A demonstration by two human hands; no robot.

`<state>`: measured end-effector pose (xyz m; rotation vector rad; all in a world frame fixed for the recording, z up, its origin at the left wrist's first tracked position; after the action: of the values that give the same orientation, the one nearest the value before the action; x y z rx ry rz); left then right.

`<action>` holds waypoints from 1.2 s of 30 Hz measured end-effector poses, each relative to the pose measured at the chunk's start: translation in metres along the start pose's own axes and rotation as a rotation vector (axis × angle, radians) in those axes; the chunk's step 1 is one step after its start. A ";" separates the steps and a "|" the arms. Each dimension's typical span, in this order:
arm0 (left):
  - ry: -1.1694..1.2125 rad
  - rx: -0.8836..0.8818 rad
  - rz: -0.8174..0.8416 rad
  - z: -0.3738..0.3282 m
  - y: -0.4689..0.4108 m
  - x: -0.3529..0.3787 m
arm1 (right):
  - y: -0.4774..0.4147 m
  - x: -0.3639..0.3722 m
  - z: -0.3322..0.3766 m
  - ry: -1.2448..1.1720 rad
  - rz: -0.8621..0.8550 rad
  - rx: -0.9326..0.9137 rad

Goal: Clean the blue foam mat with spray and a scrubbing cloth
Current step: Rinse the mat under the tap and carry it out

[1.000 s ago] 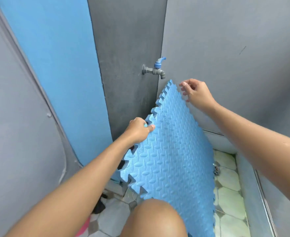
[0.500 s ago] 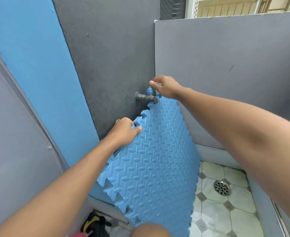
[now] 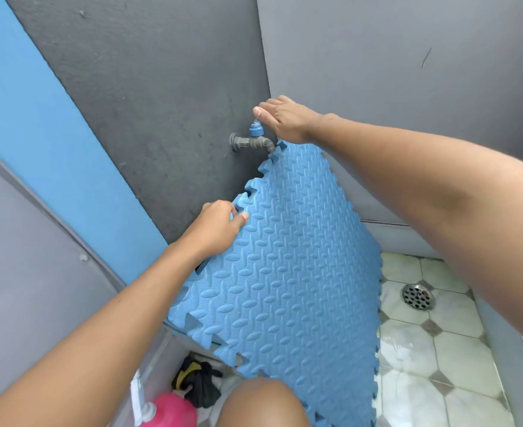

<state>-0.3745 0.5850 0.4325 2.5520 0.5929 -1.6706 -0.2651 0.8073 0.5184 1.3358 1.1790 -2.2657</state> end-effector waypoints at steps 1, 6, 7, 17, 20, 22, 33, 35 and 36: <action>0.002 -0.001 -0.002 0.001 -0.001 0.000 | -0.001 0.000 -0.001 -0.006 -0.002 -0.006; 0.019 0.016 -0.026 0.002 -0.003 -0.001 | 0.002 -0.010 -0.008 0.012 -0.016 0.028; 0.024 0.021 -0.028 0.002 -0.003 -0.001 | 0.003 -0.012 -0.007 0.003 -0.043 0.041; 0.135 0.037 -0.075 -0.001 -0.004 0.000 | 0.148 0.058 -0.081 -0.603 -0.692 0.792; 0.199 -0.044 -0.082 0.005 -0.002 0.005 | 0.186 0.126 -0.067 -0.648 -0.508 0.968; 0.199 -0.066 -0.078 0.007 0.001 0.009 | 0.194 0.141 -0.035 -0.675 -0.470 0.986; 0.284 -0.070 -0.037 0.012 -0.007 0.015 | 0.258 0.083 0.144 -1.142 -0.751 0.447; 0.221 -0.009 -0.054 0.010 -0.005 0.015 | 0.250 0.093 0.139 -0.822 -0.707 0.334; 0.182 0.028 -0.068 0.008 -0.004 0.014 | 0.243 0.100 0.132 -0.728 -0.670 0.305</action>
<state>-0.3780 0.5912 0.4170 2.7536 0.6791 -1.4850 -0.2609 0.5704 0.3441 0.0563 1.1163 -3.0708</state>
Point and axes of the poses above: each hand's wrist, its own y-axis away from the middle knuckle, its own x-axis out of the palm, z = x × y, the point moved 9 cm from there along -y, towards the middle knuckle, and after that the axes turned 12 degrees about -z, right-handed, at the moved point
